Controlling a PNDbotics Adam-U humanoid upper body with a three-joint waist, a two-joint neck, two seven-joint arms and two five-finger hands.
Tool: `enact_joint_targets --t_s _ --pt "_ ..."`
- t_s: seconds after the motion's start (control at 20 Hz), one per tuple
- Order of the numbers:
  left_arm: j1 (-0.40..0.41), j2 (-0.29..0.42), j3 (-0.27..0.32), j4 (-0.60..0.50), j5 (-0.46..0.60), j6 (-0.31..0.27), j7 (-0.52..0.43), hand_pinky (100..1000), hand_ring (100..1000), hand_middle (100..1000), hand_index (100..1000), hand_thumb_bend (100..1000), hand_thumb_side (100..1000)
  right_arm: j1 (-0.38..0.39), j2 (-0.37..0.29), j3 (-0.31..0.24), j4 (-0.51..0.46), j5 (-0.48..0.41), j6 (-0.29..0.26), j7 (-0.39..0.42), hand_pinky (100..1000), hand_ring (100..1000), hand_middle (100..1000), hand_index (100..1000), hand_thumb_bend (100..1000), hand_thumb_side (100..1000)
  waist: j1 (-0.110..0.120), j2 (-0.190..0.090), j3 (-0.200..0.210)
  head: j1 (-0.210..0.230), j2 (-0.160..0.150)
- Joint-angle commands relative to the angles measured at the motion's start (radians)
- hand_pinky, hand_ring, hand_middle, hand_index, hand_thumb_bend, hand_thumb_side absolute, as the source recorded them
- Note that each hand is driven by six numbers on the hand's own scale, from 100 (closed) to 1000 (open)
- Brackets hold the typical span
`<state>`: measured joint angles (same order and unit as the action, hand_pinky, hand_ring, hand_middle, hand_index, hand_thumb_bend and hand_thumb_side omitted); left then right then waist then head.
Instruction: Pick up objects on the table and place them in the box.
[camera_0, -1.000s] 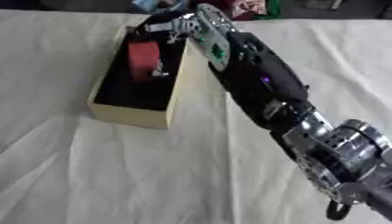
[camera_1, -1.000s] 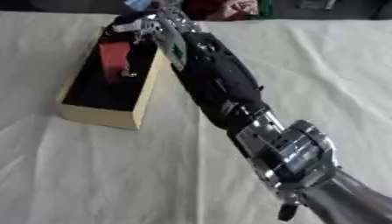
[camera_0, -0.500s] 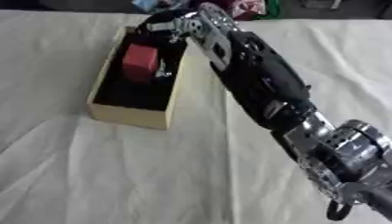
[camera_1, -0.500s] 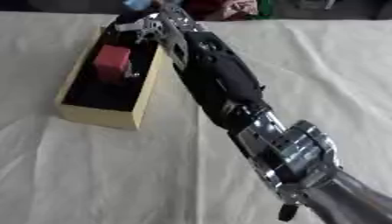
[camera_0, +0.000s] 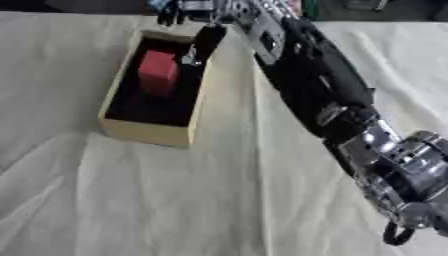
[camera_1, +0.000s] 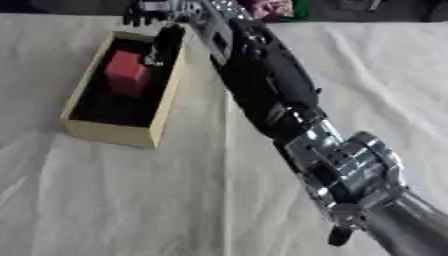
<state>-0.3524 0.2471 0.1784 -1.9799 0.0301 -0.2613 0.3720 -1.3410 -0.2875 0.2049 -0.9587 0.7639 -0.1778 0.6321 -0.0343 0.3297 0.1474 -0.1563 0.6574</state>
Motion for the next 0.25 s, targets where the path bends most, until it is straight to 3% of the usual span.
enact_joint_targets --t_s 0.05,0.25 --pt "-0.002 0.024 0.013 -0.02 -0.009 0.001 0.008 577 545 525 675 141 100 0.021 -0.126 0.015 -0.171 -0.133 0.037 -0.017 862 838 812 903 130 194 -0.003 -0.031 -0.005 0.017 0.006" --pt "0.002 0.026 0.018 -0.02 -0.014 0.001 0.015 577 546 526 675 142 100 0.121 -0.247 0.012 -0.376 -0.275 0.103 -0.038 856 826 809 909 100 251 0.004 -0.037 -0.02 0.039 0.01"
